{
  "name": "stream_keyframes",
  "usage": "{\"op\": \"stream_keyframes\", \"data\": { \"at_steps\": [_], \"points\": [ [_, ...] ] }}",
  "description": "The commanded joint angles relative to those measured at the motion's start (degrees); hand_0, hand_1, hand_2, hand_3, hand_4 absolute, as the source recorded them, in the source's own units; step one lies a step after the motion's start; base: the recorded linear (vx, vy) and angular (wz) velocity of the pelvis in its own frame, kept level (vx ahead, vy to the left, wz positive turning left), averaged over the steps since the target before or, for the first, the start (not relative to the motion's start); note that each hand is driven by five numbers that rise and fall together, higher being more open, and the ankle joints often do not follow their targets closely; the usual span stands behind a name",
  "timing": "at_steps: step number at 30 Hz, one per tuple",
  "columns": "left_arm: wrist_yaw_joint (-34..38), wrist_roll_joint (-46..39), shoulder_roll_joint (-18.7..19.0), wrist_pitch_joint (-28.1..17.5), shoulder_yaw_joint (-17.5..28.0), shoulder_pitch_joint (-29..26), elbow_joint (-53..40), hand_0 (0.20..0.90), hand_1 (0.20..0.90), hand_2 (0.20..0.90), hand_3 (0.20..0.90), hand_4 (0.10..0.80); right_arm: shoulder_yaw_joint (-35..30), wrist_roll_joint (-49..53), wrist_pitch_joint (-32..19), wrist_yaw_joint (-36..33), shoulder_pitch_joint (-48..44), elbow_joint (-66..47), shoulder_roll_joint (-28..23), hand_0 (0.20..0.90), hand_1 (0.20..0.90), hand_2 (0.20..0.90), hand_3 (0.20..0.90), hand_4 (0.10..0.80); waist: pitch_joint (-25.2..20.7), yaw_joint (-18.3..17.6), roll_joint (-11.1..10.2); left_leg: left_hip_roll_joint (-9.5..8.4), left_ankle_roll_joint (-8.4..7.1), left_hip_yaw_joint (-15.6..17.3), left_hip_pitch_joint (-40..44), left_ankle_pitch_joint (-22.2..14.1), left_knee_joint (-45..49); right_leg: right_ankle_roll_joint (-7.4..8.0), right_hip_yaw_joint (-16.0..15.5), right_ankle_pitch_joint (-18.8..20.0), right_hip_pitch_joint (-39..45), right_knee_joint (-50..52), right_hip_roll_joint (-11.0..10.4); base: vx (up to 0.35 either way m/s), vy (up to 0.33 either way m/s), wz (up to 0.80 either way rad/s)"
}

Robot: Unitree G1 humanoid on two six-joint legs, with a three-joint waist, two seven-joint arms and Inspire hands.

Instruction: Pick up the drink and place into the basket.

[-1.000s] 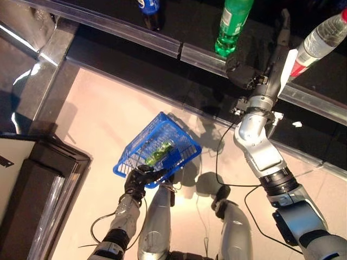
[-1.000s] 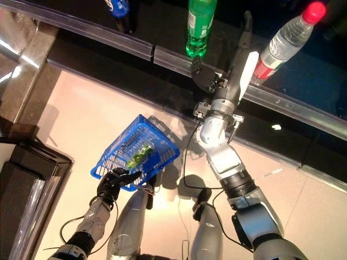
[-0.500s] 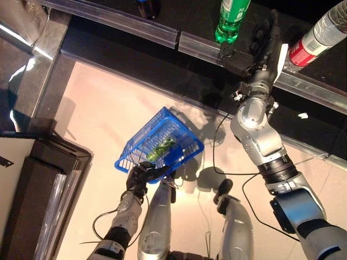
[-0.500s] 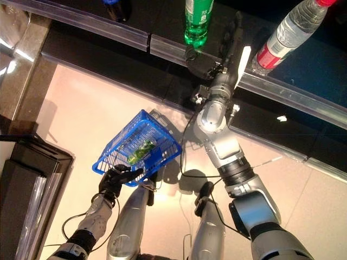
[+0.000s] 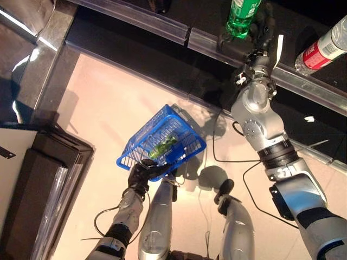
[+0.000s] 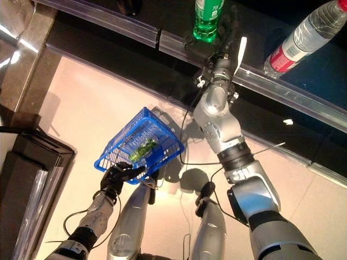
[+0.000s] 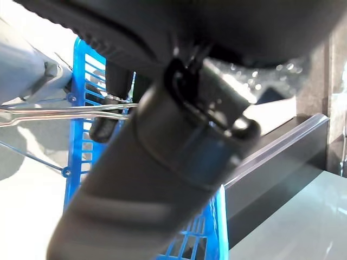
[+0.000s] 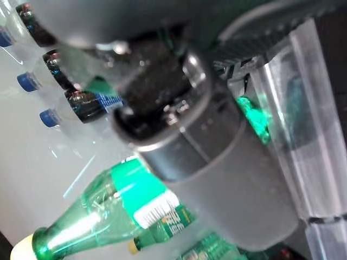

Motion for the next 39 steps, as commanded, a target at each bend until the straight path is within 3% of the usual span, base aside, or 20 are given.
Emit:
{"op": "stream_keyframes", "data": {
  "at_steps": [1, 6, 7, 10, 11, 15, 26, 27, 28, 39],
  "points": [
    [3.0, -0.1, 6.4, 3.6, -5.5, 10.5, -0.3, 0.3, 0.3, 0.3, 0.2, 0.1, -3.3, -4.1, -6.5, -2.6, -9.8, -1.6, -5.2, 0.9, 0.9, 0.9, 0.9, 0.8, -0.7, 2.7, 0.2, -1.74, 0.75, -2.4, -2.5, 0.0, 0.9, 0.37, 0.3, 5.0, -0.1, -2.5, -1.5, 0.011, -0.011, 0.05],
    [3.0, -0.5, 7.1, 3.7, -5.9, 10.9, -0.8, 0.3, 0.3, 0.3, 0.2, 0.1, -2.3, -6.5, -6.0, -4.7, -13.1, 1.4, -7.1, 0.9, 0.9, 0.9, 0.9, 0.8, -0.7, 3.4, 0.1, -1.96, 0.94, -2.8, -3.2, 0.1, 0.8, 0.41, 0.0, 5.0, -0.7, -2.2, -1.5, 0.018, -0.009, 0.06],
    [2.9, -0.5, 7.2, 3.6, -6.0, 11.4, -0.6, 0.3, 0.3, 0.3, 0.2, 0.1, -1.7, -6.7, -6.1, -5.1, -13.3, 2.1, -7.4, 0.9, 0.9, 0.9, 0.9, 0.8, -0.7, 3.4, 0.0, -2.04, 0.63, -2.9, -2.1, -1.6, 1.2, 0.96, 0.6, 3.5, 0.2, -1.5, -1.5, 0.08, -0.02, 0.14],
    [2.8, -0.8, 7.6, 3.4, -6.1, 11.5, -1.3, 0.3, 0.3, 0.3, 0.2, 0.1, -0.9, -7.6, -5.9, -5.9, -15.0, 3.2, -8.7, 0.9, 0.9, 0.9, 0.9, 0.8, -0.7, 3.7, 0.0, -2.15, 1.03, -3.0, -3.7, -0.1, 1.2, 0.37, -0.3, 4.9, -0.8, -2.2, -1.5, -0.017, 0.002, 0.09],
    [2.6, -1.1, 7.7, 3.3, -6.3, 12.0, -1.5, 0.3, 0.3, 0.3, 0.2, 0.1, -0.4, -8.3, -5.5, -6.1, -15.1, 3.7, -8.9, 0.9, 0.9, 0.9, 0.9, 0.8, -0.7, 3.8, 0.0, -2.22, 0.68, -3.3, -2.6, -1.9, 1.7, 0.95, 0.3, 3.3, 0.1, -1.5, -1.6, 0.093, -0.01, 0.03],
    [2.1, -1.4, 8.2, 3.4, -6.5, 12.3, -2.2, 0.3, 0.3, 0.3, 0.2, 0.1, 1.4, -9.1, -4.6, -5.3, -17.2, 5.4, -10.0, 0.9, 0.9, 0.9, 0.9, 0.8, -0.7, 4.1, 0.1, -2.42, 0.79, -3.5, -3.0, -2.0, 2.1, 0.96, 0.2, 3.3, 0.0, -1.5, -1.7, 0.025, -0.002, 0.0],
    [2.0, -3.0, 9.4, 3.6, -6.7, 13.3, -3.3, 0.3, 0.3, 0.3, 0.2, 0.1, 3.8, -6.2, -6.1, -5.3, -21.3, 8.0, -11.0, 0.9, 0.9, 0.9, 0.9, 0.8, -0.7, 4.8, 0.2, -2.73, 0.76, -3.7, -3.4, -2.0, 2.0, 1.14, -0.2, 3.4, -0.3, -1.7, -2.0, 0.0, 0.0, 0.0],
    [1.8, -3.2, 9.6, 3.5, -6.6, 13.4, -3.3, 0.3, 0.3, 0.3, 0.2, 0.1, 3.8, -7.2, -5.7, -5.6, -21.5, 8.6, -11.0, 0.493, 0.493, 0.493, 0.425, 0.325, -0.7, 4.9, 0.2, -2.74, 0.74, -3.7, -3.4, -2.1, 2.0, 1.17, -0.3, 3.5, -0.3, -1.7, -2.1, 0.0, 0.0, 0.0],
    [1.7, -3.4, 9.7, 3.3, -6.6, 13.5, -3.3, 0.3, 0.3, 0.3, 0.2, 0.1, 4.2, -7.5, -5.7, -5.7, -22.1, 9.8, -11.3, 0.3, 0.3, 0.3, 0.2, 0.1, -0.7, 5.0, 0.2, -2.8, 0.75, -3.8, -3.5, -2.0, 2.0, 1.13, -0.3, 3.4, -0.2, -1.8, -2.1, 0.0, 0.0, 0.0],
    [-0.1, -4.3, 11.9, 2.1, -6.4, 14.5, -5.2, 0.3, 0.3, 0.3, 0.2, 0.1, 6.7, -1.4, -7.4, -2.3, -24.5, 18.8, -16.1, 0.3, 0.3, 0.3, 0.2, 0.1, -0.7, 5.5, -0.4, -2.55, 0.93, -3.8, -3.9, -2.5, 2.7, 1.09, -1.1, 3.5, -0.2, -1.4, -2.1, -0.01, -0.019, 0.04]
  ]
}}
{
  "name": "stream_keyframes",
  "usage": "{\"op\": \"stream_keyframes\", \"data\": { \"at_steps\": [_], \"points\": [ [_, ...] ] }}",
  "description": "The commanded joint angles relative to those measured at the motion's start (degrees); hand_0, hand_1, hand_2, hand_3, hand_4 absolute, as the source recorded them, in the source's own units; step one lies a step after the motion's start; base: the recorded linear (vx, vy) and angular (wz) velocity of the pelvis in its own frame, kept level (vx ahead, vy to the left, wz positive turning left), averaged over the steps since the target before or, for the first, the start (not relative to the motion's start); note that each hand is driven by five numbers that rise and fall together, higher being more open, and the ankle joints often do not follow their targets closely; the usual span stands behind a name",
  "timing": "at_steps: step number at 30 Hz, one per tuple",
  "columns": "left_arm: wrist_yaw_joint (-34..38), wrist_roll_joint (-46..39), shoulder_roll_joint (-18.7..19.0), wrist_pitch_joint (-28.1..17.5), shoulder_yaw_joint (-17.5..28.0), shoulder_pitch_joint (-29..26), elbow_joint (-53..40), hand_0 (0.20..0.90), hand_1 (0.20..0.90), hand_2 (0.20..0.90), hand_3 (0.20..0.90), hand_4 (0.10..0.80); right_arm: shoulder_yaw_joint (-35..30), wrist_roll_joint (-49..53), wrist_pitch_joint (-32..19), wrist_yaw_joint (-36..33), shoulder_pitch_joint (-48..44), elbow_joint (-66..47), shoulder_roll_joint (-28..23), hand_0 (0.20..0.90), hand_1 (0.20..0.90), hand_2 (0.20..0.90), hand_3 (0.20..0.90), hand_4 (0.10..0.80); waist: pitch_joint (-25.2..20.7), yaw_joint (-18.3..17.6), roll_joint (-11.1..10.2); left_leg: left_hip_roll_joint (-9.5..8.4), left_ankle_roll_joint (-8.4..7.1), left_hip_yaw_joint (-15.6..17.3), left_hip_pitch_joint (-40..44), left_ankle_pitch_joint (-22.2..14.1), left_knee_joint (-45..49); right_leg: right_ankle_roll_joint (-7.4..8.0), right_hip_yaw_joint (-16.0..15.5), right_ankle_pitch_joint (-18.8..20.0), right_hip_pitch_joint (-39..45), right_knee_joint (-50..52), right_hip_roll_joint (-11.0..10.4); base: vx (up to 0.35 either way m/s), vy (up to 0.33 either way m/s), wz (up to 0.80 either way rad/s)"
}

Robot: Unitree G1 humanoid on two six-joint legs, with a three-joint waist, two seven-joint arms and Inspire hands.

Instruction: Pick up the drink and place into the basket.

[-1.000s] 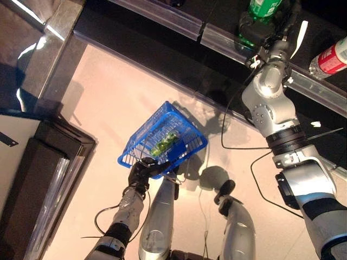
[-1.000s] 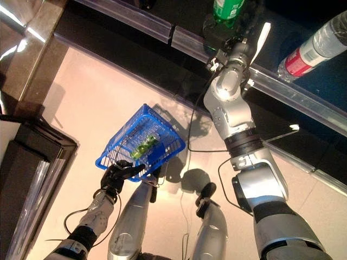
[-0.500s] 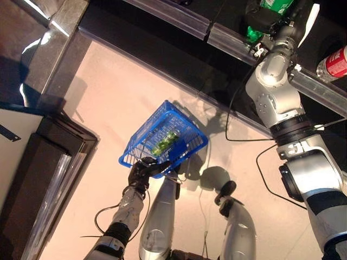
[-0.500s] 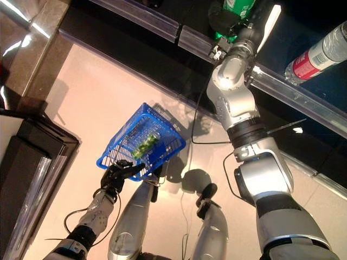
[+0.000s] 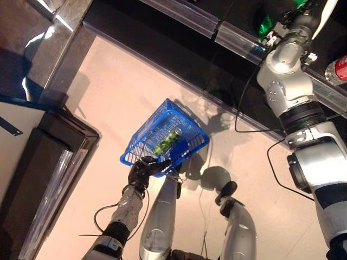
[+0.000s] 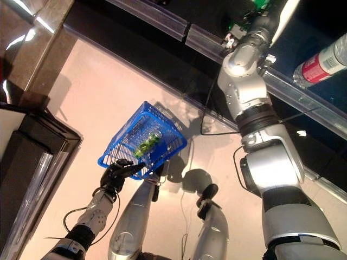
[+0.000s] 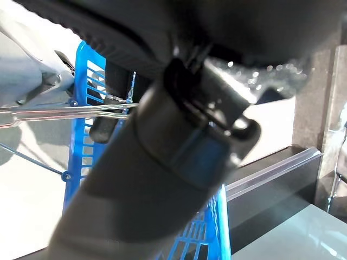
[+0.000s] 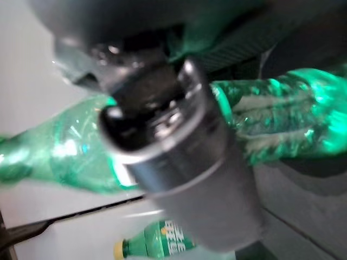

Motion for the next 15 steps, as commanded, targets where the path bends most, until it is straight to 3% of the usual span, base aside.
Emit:
{"op": "stream_keyframes", "data": {
  "at_steps": [1, 15],
  "points": [
    [-0.2, 1.6, 9.7, -0.2, -3.7, 14.6, -1.1, 0.3, 0.3, 0.3, 0.2, 0.1, 2.6, 1.9, -6.8, 1.2, -8.7, -2.0, -6.4, 0.3, 0.3, 0.3, 0.2, 0.1, -0.8, 1.1, -0.2, -1.38, 0.48, -1.3, -1.6, -3.6, 2.7, 0.65, 0.4, 3.1, 0.2, -1.0, -1.3, -0.037, -0.012, -0.01],
    [-3.0, -3.3, 10.2, -4.3, -3.0, 14.4, -5.1, 0.3, 0.3, 0.3, 0.2, 0.1, 1.8, 0.0, -10.6, 5.9, -9.6, -0.8, -7.1, 0.3, 0.3, 0.3, 0.2, 0.1, -0.8, 0.1, 1.2, -1.33, 0.82, -0.2, -0.3, -5.4, 5.6, -0.5, 1.4, 0.3, -0.5, 4.0, -1.7, -0.044, 0.017, -0.04]
  ]
}}
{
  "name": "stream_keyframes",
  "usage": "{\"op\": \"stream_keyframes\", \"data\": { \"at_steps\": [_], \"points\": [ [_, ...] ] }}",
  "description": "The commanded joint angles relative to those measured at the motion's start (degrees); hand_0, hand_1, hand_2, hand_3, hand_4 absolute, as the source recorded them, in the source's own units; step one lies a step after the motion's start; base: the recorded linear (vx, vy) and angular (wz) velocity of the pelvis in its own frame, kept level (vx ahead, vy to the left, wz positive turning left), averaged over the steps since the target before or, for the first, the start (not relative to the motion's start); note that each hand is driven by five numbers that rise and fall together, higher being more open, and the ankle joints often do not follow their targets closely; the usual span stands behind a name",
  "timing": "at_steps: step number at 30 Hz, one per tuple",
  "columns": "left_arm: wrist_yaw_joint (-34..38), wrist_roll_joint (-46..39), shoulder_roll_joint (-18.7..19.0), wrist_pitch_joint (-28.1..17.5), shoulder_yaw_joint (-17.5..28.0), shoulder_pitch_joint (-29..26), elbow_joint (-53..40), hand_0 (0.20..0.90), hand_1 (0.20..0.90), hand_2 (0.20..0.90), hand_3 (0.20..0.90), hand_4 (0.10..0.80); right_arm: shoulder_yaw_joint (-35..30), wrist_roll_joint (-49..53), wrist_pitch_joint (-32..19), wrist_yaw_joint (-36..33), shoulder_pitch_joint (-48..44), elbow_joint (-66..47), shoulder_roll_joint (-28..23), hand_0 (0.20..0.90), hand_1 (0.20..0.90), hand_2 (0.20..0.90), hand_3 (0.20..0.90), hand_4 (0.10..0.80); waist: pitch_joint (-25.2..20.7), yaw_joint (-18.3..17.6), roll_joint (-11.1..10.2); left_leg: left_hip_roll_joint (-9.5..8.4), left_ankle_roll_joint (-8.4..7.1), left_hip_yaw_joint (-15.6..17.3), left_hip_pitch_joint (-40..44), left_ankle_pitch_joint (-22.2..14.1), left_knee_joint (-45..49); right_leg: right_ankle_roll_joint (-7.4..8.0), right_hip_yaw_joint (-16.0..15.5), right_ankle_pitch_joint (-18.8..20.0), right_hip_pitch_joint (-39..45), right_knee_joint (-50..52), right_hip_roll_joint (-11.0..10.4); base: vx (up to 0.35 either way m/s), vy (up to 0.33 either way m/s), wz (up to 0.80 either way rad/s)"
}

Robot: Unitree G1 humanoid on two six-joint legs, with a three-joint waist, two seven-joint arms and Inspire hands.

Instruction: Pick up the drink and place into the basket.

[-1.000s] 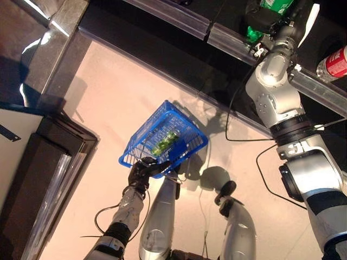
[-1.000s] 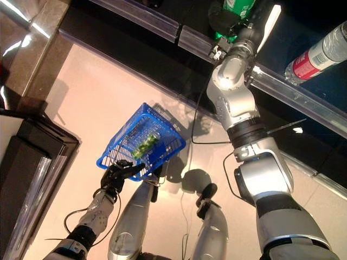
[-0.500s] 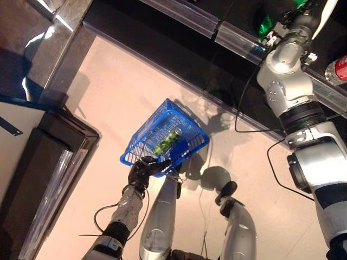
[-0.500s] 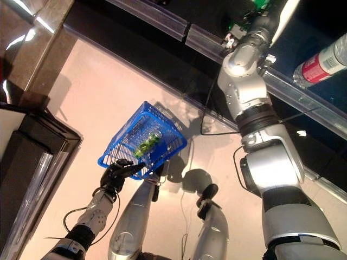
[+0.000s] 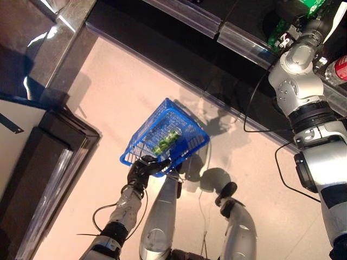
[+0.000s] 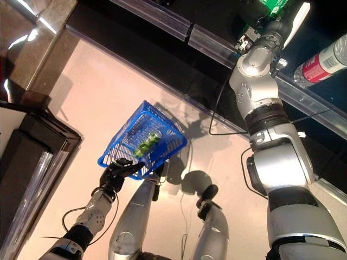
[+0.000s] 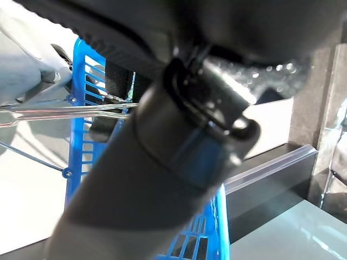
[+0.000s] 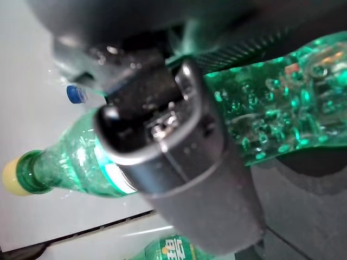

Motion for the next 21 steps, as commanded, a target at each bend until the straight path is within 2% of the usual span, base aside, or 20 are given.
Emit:
{"op": "stream_keyframes", "data": {
  "at_steps": [1, 9, 11, 12, 13, 20, 21],
  "points": [
    [-1.9, -0.3, 8.9, -3.3, -1.8, 13.9, -4.9, 0.3, 0.3, 0.3, 0.2, 0.1, 1.7, -3.8, -8.3, 2.7, -9.5, -5.4, -6.8, 0.3, 0.3, 0.3, 0.2, 0.1, -0.9, 0.3, 1.3, -1.4, 0.44, -1.1, 0.2, -5.2, 3.6, -0.69, 0.6, -0.2, 0.5, 2.8, -1.2, -0.02, 0.009, -0.07],
    [-5.2, -5.2, 10.4, -5.3, 0.7, 14.5, -14.4, 0.3, 0.3, 0.3, 0.2, 0.1, -2.3, -6.1, -5.8, 8.6, -1.6, -23.2, -7.7, 0.3, 0.3, 0.3, 0.2, 0.1, -0.9, -1.0, 1.2, -1.27, 0.12, -1.2, 4.6, -5.5, 3.8, -1.41, 1.1, -1.9, 3.8, 4.5, -1.1, -0.01, 0.0, -0.06],
    [-5.3, -1.0, 11.3, -7.2, 1.1, 14.6, -16.9, 0.3, 0.3, 0.3, 0.2, 0.1, -3.7, -6.4, -5.1, 10.4, 1.0, -28.0, -7.3, 0.3, 0.3, 0.3, 0.2, 0.1, -0.9, -1.3, 1.2, -1.17, -0.08, -1.3, 5.6, -5.2, 3.6, -1.77, 0.9, -2.1, 4.9, 4.4, -0.9, -0.051, -0.018, -0.05],
    [-5.3, -0.4, 11.7, -7.2, 1.0, 14.3, -18.9, 0.3, 0.3, 0.3, 0.2, 0.1, -4.2, -7.3, -3.7, 10.4, 2.2, -31.2, -7.0, 0.3, 0.3, 0.3, 0.2, 0.1, -0.9, -1.4, 1.3, -1.07, 0.26, -1.0, 5.4, -3.4, 3.0, -2.46, 0.3, -0.7, 4.9, 3.7, -0.8, -0.089, 0.0, 0.0],
    [-5.2, -0.1, 11.7, -7.1, 1.1, 14.3, -19.9, 0.3, 0.3, 0.3, 0.2, 0.1, -4.3, -7.5, -3.3, 10.6, 2.9, -32.5, -6.8, 0.3, 0.3, 0.3, 0.2, 0.1, -0.9, -1.5, 1.3, -1.08, 0.22, -1.0, 5.6, -3.4, 2.9, -2.51, 0.3, -0.7, 5.2, 3.7, -0.7, -0.081, 0.012, -0.01],
    [-6.2, 3.3, 13.8, -8.7, 1.5, 14.5, -31.0, 0.3, 0.3, 0.3, 0.2, 0.1, -6.9, -6.3, -1.6, 16.7, 12.4, -44.3, -2.2, 0.3, 0.3, 0.3, 0.2, 0.1, -0.9, -2.0, 1.7, -0.9, -0.42, -1.2, 9.6, -2.6, 1.8, -3.33, -0.1, -1.6, 10.0, 3.1, -0.2, -0.001, 0.0, 0.0],
    [-6.3, 3.7, 14.0, -7.7, 1.8, 14.0, -34.8, 0.3, 0.3, 0.3, 0.2, 0.1, -6.8, -6.6, -0.7, 17.1, 15.0, -47.0, -0.1, 0.3, 0.3, 0.3, 0.2, 0.1, -0.9, -2.0, 1.6, -0.81, -0.46, -1.2, 10.6, -2.5, 1.7, -3.62, -0.5, -2.0, 11.1, 3.1, -0.2, 0.0, 0.0, 0.0]
  ]
}}
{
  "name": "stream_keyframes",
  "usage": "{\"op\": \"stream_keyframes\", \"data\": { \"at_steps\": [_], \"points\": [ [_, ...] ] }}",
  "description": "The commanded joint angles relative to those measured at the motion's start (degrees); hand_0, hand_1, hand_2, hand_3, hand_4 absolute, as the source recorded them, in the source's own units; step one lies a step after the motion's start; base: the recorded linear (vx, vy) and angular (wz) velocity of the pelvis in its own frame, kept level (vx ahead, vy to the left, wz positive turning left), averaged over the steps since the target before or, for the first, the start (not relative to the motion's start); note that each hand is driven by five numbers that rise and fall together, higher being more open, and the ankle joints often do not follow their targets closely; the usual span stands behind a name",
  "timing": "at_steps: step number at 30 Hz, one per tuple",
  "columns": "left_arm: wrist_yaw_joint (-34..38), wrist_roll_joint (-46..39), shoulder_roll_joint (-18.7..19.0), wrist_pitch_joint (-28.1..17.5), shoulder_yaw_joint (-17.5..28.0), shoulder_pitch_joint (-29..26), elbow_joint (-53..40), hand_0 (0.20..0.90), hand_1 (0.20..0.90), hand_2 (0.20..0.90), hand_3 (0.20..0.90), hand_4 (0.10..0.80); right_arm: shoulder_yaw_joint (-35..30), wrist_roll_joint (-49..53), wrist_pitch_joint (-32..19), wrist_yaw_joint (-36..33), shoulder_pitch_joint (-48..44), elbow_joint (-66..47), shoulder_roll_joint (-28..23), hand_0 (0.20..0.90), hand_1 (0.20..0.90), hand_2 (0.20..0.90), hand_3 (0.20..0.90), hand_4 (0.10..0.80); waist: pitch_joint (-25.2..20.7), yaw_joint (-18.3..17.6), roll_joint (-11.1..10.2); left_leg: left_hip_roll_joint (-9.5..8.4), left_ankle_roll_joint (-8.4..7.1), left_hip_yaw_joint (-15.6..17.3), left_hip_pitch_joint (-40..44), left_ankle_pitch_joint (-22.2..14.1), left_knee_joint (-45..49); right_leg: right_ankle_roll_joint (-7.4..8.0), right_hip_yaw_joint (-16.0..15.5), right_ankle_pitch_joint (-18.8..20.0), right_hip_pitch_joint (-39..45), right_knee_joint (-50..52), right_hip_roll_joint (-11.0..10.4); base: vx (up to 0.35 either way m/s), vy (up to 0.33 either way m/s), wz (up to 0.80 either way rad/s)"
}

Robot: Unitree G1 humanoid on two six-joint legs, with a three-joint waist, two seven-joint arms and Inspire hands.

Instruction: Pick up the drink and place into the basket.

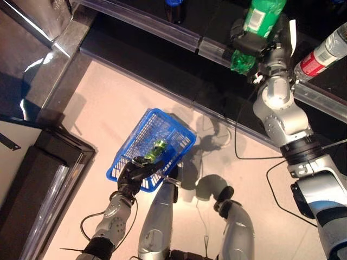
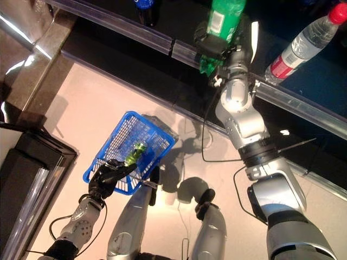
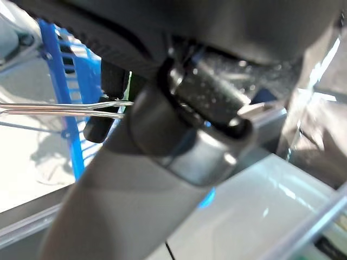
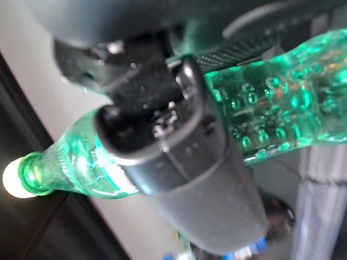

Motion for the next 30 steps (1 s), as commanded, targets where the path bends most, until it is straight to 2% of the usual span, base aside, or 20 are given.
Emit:
{"op": "stream_keyframes", "data": {
  "at_steps": [1, 6, 13, 19, 30],
  "points": [
    [-4.1, 5.4, 7.4, -7.4, 1.9, 2.4, -19.5, 0.3, 0.3, 0.3, 0.2, 0.1, -5.6, -3.3, -5.5, 2.9, -6.8, -15.1, -0.2, 0.3, 0.3, 0.3, 0.2, 0.1, -1.2, 1.1, 2.0, -0.83, -0.7, -3.0, 4.1, -2.0, 1.2, -3.11, -1.9, -1.7, 6.3, 1.5, 0.2, -0.018, -0.042, 0.01],
    [-5.9, 5.2, 7.0, -6.3, 2.9, 2.6, -26.8, 0.3, 0.3, 0.3, 0.2, 0.1, -3.6, -3.6, -3.9, 5.1, -0.2, -17.6, 5.3, 0.3, 0.3, 0.3, 0.2, 0.1, -1.4, 1.6, 1.9, -0.82, -0.94, -3.7, 5.9, -1.5, 1.5, -3.42, -2.7, -2.1, 9.0, 1.7, 0.1, 0.009, -0.035, 0.05],
    [-9.1, 4.6, 6.5, -4.5, 2.3, 1.3, -35.6, 0.3, 0.3, 0.3, 0.2, 0.1, 2.4, -1.3, -6.0, 4.6, 7.9, -15.5, 13.1, 0.3, 0.3, 0.3, 0.2, 0.1, -2.5, 3.0, 1.4, -1.16, -1.05, -5.0, 8.3, -1.1, -0.6, -2.92, -4.8, -1.6, 13.5, -1.1, 0.0, 0.023, -0.054, 0.12],
    [-12.9, 3.2, 7.5, -4.2, 1.4, -1.1, -39.8, 0.3, 0.3, 0.3, 0.2, 0.1, 6.5, -1.7, -6.9, 2.0, 8.3, -8.3, 17.6, 0.3, 0.3, 0.3, 0.2, 0.1, -2.7, 4.8, 2.1, -1.99, -1.25, -6.6, 8.8, -0.6, -2.0, -2.62, -6.8, -1.2, 15.2, -2.4, -0.2, -0.013, -0.038, 0.19],
    [-17.8, -3.0, 7.5, -4.5, 1.1, -4.6, -44.6, 0.3, 0.3, 0.3, 0.2, 0.1, 12.0, 1.2, -7.3, 0.4, 12.8, 1.9, 24.8, 0.3, 0.3, 0.3, 0.2, 0.1, -2.5, 6.7, 2.2, -3.44, -1.37, -8.7, 9.0, 0.3, -4.4, -2.05, -8.3, 0.1, 16.3, -4.6, -0.1, -0.002, -0.042, 0.17]
  ]
}}
